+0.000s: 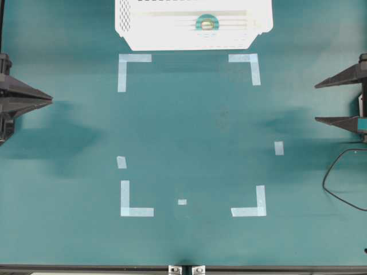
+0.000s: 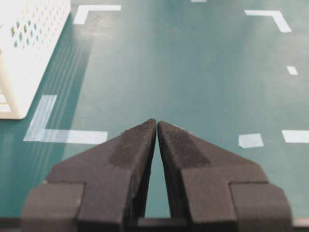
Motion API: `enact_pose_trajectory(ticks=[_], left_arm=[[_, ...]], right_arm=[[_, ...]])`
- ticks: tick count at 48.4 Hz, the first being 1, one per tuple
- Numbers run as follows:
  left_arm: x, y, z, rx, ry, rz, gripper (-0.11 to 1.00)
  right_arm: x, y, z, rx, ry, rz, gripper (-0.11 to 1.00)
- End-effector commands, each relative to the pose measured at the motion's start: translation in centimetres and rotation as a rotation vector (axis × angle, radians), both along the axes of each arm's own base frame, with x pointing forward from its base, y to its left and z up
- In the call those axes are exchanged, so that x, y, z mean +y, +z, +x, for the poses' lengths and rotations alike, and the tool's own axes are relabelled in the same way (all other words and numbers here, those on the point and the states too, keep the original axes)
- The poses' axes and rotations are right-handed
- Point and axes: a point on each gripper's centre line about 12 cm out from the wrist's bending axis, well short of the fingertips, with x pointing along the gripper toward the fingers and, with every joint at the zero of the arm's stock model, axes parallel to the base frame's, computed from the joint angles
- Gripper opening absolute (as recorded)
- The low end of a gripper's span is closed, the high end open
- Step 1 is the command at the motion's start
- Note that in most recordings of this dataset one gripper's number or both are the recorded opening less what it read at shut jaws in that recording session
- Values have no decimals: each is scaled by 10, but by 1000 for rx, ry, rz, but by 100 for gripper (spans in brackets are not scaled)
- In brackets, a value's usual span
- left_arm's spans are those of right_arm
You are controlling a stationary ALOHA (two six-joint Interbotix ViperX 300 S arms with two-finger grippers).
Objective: Put the tape into the white basket.
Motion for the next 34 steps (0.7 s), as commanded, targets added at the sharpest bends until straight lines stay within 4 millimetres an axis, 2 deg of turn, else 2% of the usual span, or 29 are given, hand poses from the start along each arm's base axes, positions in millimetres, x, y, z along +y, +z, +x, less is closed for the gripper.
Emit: enact_pose_trajectory(ticks=[1,34], left_arm=[[1,5,1,-9,9,3,-7],[4,4,1,-8,33,3,-7]], right_arm=[[0,1,1,2,2,0,88],[0,-2,-2,-18,2,0,88]])
